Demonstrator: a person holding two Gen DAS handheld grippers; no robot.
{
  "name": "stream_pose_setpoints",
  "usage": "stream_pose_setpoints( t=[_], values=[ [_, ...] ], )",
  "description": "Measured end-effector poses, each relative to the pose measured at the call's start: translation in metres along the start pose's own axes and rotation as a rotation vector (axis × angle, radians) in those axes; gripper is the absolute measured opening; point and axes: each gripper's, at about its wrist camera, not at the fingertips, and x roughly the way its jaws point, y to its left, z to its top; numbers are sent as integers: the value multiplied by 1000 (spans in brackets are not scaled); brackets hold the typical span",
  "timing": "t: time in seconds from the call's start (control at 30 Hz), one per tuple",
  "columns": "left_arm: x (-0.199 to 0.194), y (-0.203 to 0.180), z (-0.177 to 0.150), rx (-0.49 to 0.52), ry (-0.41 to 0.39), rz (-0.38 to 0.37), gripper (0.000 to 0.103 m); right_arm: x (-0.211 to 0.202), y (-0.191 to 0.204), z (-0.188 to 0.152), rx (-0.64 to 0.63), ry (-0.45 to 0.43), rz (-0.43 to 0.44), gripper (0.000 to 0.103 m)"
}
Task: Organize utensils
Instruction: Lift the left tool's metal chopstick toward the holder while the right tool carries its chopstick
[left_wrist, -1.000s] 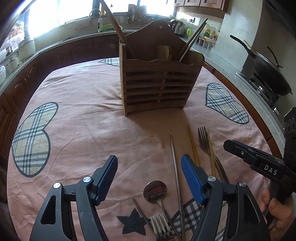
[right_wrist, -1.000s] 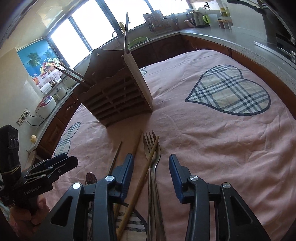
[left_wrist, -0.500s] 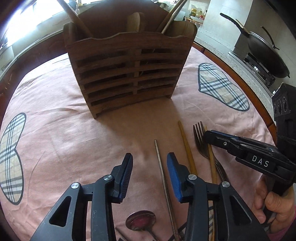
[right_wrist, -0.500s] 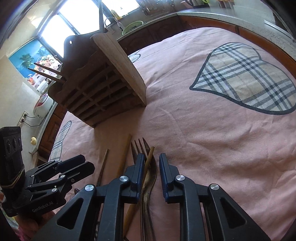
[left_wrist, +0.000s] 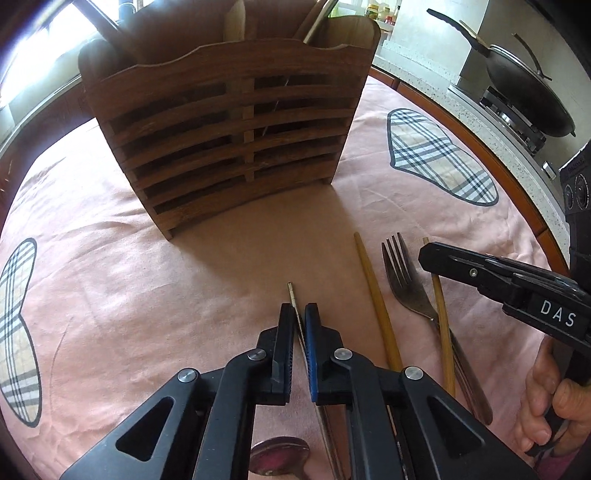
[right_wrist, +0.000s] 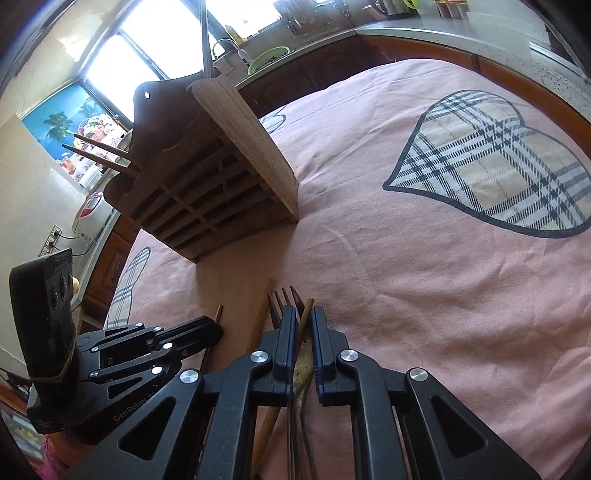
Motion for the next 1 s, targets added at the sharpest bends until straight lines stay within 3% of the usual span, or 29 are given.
stream_pose_setpoints(
  t=[0.3, 1.0],
  values=[
    [-53, 11, -19, -83, -85, -74, 4, -33, 14, -2, -24, -50, 38, 7],
    [-208, 29, -107, -149, -309, -98, 3, -102, 64, -16, -130, -176, 85, 5]
  ],
)
